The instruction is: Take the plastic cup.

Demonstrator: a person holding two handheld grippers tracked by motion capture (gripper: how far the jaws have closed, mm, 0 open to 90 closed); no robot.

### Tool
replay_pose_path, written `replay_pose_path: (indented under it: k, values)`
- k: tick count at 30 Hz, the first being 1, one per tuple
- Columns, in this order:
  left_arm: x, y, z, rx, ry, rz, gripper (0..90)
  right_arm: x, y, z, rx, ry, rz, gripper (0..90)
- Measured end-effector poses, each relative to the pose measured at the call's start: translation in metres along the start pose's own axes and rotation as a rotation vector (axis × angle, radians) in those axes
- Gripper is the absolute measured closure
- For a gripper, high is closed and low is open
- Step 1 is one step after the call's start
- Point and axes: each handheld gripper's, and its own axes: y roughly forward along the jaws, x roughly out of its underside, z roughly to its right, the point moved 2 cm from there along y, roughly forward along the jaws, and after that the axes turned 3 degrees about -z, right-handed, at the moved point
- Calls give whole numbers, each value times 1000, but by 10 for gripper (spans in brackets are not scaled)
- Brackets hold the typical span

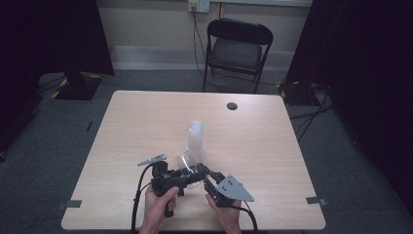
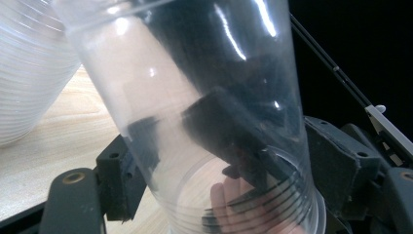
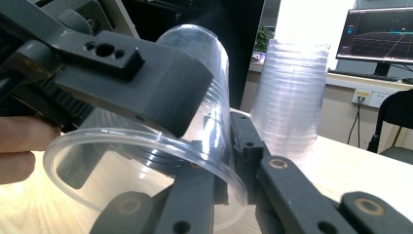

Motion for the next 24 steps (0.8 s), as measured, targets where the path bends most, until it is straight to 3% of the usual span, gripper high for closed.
replay_pose_path:
  k: [12, 19, 24]
  values:
    - [0, -1, 1, 16, 4, 7, 235, -1, -2, 2, 8, 10, 10, 867]
    - [-1, -4, 1, 9, 44, 9, 207, 0, -4, 8, 23, 32, 5, 862]
    - [-3, -8, 0, -21, 74, 23, 187, 0, -11, 19, 50, 66, 15, 865]
